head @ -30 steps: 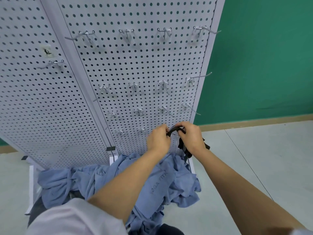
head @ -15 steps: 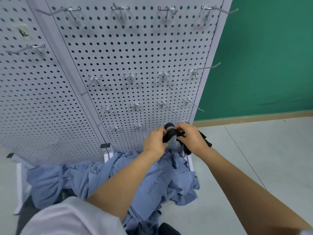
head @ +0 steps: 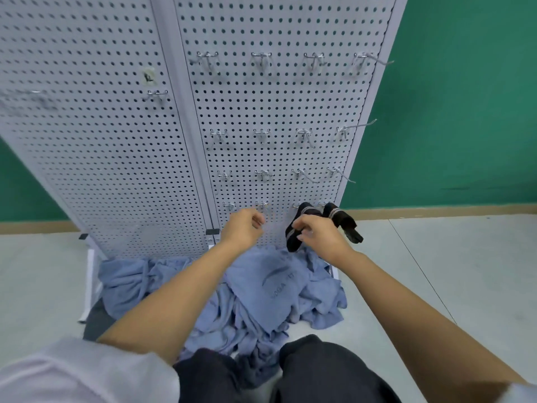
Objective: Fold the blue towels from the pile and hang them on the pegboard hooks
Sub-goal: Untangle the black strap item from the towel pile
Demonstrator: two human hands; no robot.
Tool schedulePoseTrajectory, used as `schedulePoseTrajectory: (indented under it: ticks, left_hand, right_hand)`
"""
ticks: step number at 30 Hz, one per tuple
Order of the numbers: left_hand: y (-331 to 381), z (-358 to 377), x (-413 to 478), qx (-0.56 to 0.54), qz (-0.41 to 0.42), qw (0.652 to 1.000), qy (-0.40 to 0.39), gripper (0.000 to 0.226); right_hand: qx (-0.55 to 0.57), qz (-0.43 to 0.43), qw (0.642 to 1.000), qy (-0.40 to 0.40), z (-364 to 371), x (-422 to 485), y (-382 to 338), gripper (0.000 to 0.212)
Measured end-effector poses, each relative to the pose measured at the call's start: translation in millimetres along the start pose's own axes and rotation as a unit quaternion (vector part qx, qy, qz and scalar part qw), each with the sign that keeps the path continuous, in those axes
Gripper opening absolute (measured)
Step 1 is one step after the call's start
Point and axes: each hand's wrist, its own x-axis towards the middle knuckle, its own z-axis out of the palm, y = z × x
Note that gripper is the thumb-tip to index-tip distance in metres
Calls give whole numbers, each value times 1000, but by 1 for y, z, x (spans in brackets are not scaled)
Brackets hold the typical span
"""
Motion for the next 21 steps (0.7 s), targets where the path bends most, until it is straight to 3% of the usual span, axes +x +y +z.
schedulePoseTrajectory:
  ticks: [9,14,21]
  left_hand:
    - [-89,-10,-24,19,-89,996,-19,18]
    - [-137,15,-11,31,-125,990,-57,28]
    - [-176,56,25,32,-180,982,-44,18]
  right_hand:
    - [-14,-5,996,-89,75,3,-11,21]
    - [-22,3,989,-149,124,26,-1,26]
    - [-65,13,982,-179,170,76,15,33]
